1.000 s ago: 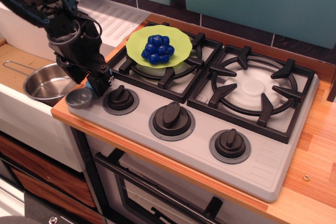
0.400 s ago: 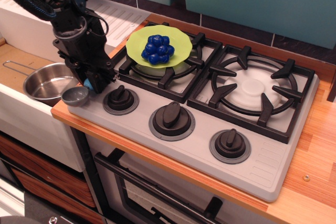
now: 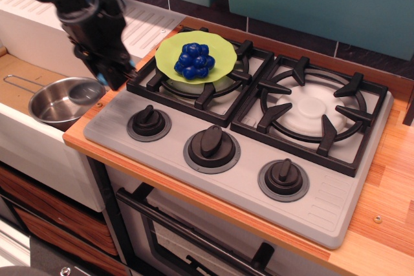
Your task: Put blueberry on plate and spoon in pot or pan in sink
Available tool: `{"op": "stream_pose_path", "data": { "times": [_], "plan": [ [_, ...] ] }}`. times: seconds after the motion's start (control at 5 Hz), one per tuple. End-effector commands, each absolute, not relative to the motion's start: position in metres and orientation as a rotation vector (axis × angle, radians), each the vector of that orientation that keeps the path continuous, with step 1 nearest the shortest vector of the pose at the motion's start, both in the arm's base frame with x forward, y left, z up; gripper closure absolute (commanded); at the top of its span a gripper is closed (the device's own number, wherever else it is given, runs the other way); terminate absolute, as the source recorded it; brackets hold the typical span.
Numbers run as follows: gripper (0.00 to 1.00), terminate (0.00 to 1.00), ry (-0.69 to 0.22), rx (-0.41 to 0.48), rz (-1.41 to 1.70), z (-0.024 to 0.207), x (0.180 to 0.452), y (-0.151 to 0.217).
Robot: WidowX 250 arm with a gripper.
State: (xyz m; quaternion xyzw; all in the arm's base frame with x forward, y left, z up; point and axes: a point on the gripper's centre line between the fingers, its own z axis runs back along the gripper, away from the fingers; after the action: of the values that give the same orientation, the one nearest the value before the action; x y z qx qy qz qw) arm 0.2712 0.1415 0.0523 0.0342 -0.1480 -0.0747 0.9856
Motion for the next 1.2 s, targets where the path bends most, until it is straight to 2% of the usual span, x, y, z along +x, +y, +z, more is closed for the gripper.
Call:
{"op": "stream_pose_path", "data": {
  "times": [0.0,0.6,1.0],
  "plan": [
    [1.0,0.0,-0.341,0.106,-0.199,0.061,0.293,0.177],
    [1.0,0.0,-0.33,0.103,-0.182,0.049,0.291,0.207],
    [1.0,0.0,-0.323,0.09,-0.143,0.036,0.283,0.203]
  ]
}}
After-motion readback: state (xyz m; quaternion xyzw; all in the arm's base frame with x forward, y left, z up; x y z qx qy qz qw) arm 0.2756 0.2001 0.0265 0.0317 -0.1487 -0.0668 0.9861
